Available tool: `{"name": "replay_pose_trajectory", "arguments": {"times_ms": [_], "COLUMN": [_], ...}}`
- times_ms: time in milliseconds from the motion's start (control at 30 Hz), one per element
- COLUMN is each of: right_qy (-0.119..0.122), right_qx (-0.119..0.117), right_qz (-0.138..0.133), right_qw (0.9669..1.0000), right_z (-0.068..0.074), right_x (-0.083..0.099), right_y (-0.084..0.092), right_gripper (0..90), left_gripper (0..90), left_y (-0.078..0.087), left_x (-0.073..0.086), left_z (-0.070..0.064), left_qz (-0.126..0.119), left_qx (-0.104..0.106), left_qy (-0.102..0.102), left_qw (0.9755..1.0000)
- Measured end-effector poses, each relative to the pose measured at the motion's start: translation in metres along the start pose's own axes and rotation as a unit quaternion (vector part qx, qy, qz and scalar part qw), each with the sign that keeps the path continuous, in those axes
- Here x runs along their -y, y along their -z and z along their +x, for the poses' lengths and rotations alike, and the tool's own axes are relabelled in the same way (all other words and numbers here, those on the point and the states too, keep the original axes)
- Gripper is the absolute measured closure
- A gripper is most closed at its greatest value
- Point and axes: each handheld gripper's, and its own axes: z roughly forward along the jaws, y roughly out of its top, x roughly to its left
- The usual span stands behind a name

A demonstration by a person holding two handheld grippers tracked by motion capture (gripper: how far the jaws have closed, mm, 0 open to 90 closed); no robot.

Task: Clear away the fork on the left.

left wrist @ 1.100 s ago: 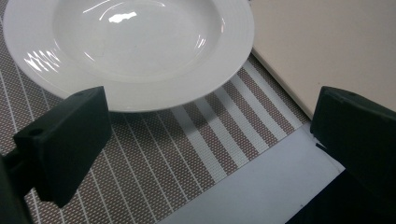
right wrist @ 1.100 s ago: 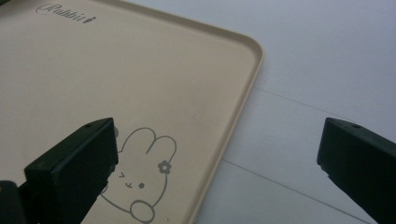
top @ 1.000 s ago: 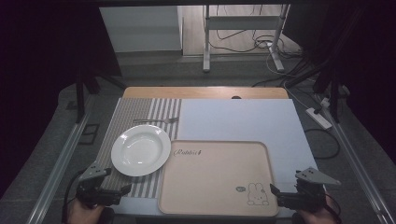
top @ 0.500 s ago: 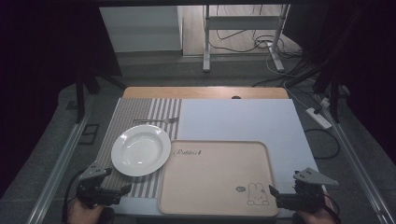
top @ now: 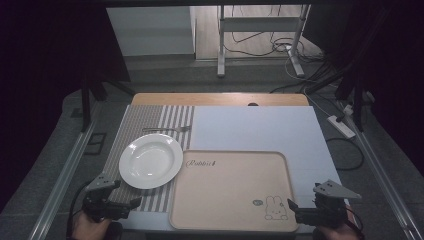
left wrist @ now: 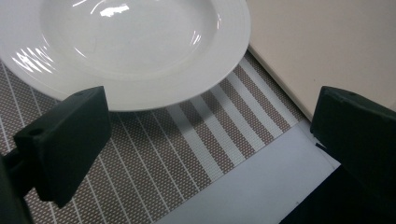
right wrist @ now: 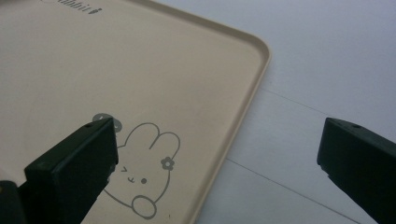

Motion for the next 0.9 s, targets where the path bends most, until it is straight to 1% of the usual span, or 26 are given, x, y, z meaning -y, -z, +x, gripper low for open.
{"name": "replay_pose_trajectory", "arguments": {"times_ms": [267,400,567,667,767,900], "right_qy": [0.005,0.008,0.012,0.015,0.018,0.021], "right_qx": [0.0,-0.001,-0.003,-0.003,-0.004,-0.003], "right_qz": [0.001,0.001,0.002,0.005,0.006,0.007], "right_qw": [1.0,1.0,0.9999,0.9999,0.9998,0.9998], "right_z": [0.001,0.001,0.002,0.002,0.003,0.003], "right_x": [0.0,0.0,0.0,0.0,0.0,0.0], "right_y": [0.0,0.0,-0.001,-0.001,-0.002,-0.002], "right_gripper": [0.0,0.0,0.0,0.0,0.0,0.0], "left_gripper": [0.0,0.0,0.0,0.0,0.0,0.0], "left_y": [0.0,-0.001,-0.003,-0.004,-0.006,-0.009], "left_x": [-0.002,-0.004,-0.007,-0.009,-0.011,-0.014], "left_z": [0.0,0.0,0.001,0.003,0.006,0.009], "left_qz": [-0.016,-0.015,-0.013,-0.016,-0.027,-0.032], "left_qx": [-0.001,-0.006,-0.007,-0.003,0.006,0.016], "left_qy": [-0.003,-0.007,-0.01,-0.007,-0.008,-0.008], "left_qw": [0.9999,0.9998,0.9998,0.9999,0.9996,0.9993]}}
